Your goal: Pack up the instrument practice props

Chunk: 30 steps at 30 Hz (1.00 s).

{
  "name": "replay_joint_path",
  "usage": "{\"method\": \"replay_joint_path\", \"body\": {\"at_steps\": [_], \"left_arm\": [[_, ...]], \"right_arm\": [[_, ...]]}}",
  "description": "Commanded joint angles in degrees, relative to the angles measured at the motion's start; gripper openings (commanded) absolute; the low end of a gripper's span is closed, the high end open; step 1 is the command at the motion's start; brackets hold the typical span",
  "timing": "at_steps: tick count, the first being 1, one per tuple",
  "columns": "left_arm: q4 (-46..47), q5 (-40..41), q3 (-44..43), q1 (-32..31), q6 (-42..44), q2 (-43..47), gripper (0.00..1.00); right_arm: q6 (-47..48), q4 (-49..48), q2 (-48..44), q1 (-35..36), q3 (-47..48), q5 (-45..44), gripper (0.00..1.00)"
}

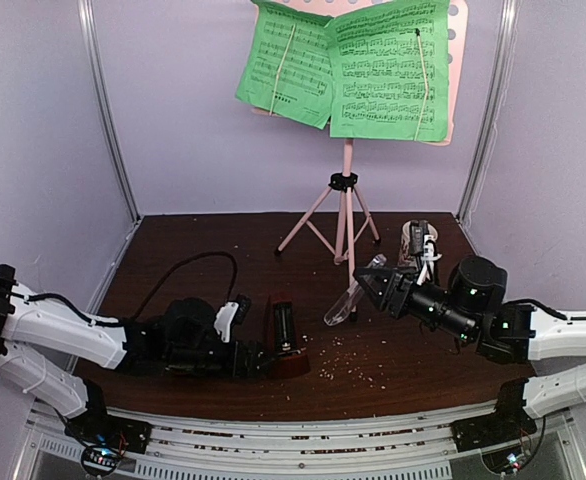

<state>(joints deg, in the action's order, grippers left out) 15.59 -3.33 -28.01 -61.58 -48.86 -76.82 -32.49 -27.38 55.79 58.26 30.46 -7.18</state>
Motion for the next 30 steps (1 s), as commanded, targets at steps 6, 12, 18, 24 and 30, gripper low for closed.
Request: {"method": "replay_joint_path", "body": {"at_steps": [6,12,18,24,30], "left_arm": [[10.8,-3.7,-4.3,-2.0,-0.6,-6.6,0.88],[13.7,-4.4,-8.9,-4.3,-0.2,-11.7,0.88],[9.5,0.4,-8.1,-4.2,2.4,-6.4,0.88],[-4.1,0.1,-9.0,2.7,10.3,9.5,0.91],[-23.9,-11.8,-23.2,16.3,20.4,8.5,0.93]], "right_arm": [[0.6,0.2,-1.6,0.5,-0.9,-2.5,0.53],[0.5,1.2,-3.0,0.6,-1.6,-3.7,0.53],[2.9,5.5,-3.0,3.5,-0.9,-8.8,0.53],[6.8,8.4,0.4,9.6,0.9,-16.2,0.52],[10.9,6.9,6.8,16.0,4.1,-23.1,0.52]]}}
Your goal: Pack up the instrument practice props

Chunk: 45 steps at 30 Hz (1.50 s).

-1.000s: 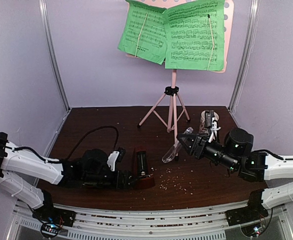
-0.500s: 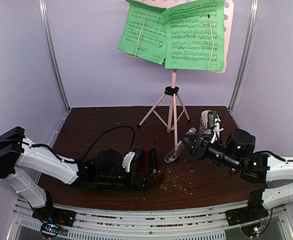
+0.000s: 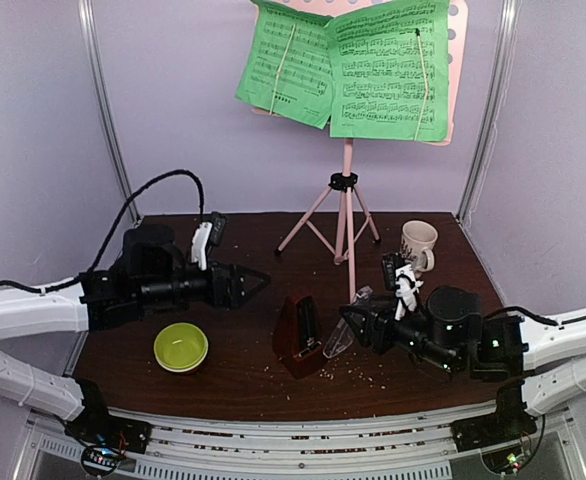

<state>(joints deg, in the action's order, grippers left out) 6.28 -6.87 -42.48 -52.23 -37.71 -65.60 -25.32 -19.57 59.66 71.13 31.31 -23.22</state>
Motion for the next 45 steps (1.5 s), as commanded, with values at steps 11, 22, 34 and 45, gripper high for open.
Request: {"method": "replay_joint_path", "body": {"at_steps": [11,22,34,45], "left_arm": [[-20.3,-3.3,-20.8,26.0,24.7,-6.3,0.93],[-16.3,6.2,-13.4,26.3,30.1,-5.5,0.93],[-17.0,7.9,-13.5,26.3,30.4,-5.8,0.93],[-17.1,8.1,-13.5,26.4,30.6,-5.9,0.93]], "right_arm": [[9.2,-13.8,15.9,8.5,5.0,-14.7,0.52],[13.8,-17.1,21.7,10.6,7.6,-21.1,0.52],[14.0,-23.3,26.9,10.6,7.1,-22.3,0.52],[14.4,-25.7,29.2,10.5,6.6,-22.7,0.53]]}}
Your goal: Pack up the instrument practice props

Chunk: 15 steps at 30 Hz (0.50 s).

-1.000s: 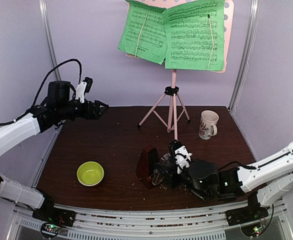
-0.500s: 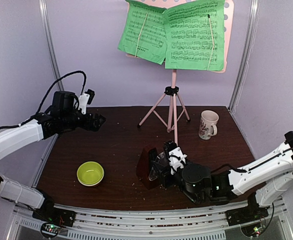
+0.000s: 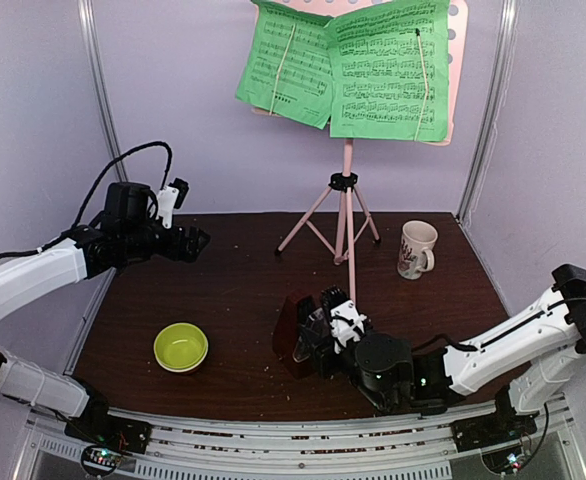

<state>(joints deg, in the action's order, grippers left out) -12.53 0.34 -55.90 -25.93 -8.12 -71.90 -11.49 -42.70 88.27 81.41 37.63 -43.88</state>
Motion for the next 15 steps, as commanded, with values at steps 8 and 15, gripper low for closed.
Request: {"method": "replay_joint_path", "body": {"at_steps": [8,15], "left_arm": [[1.8,0.8,-0.2,0.0,1.1,0.6,0.93],[1.7,0.9,0.0,0.0,1.3,1.2,0.93]], "right_arm": [[1.0,-2.3,1.4,0.2,0.1,-2.5,0.53],[0.6,-2.2,2.1,0.1,0.1,-2.6,0.53]]}}
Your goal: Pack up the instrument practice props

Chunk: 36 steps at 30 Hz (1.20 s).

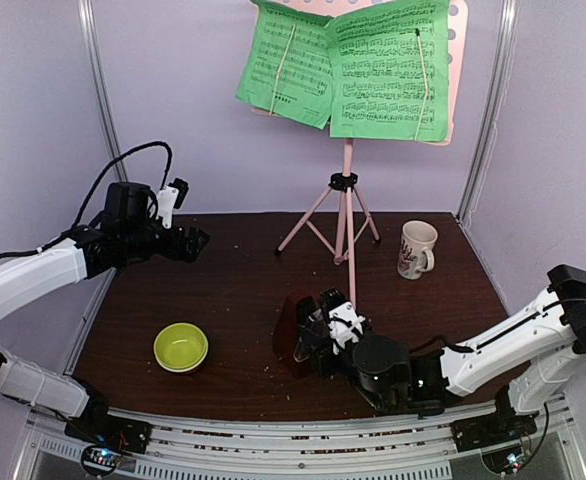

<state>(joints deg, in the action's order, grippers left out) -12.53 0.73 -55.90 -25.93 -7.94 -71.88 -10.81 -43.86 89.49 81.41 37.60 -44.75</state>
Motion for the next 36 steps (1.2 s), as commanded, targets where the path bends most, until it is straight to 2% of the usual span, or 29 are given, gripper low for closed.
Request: {"method": "replay_joint_path", "body": {"at_steps": [1,36], "left_arm": [[1.7,0.5,-0.1,0.1,1.1,1.2,0.93],[1.7,0.3,0.0,0.0,1.3,1.4,0.93]], "right_arm": [[-0.2,-0.9,1.0,0.1,0.1,-1.7,0.53],[1.3,1.7,2.5,-1.2,0.3,-0.8,0.55]]}}
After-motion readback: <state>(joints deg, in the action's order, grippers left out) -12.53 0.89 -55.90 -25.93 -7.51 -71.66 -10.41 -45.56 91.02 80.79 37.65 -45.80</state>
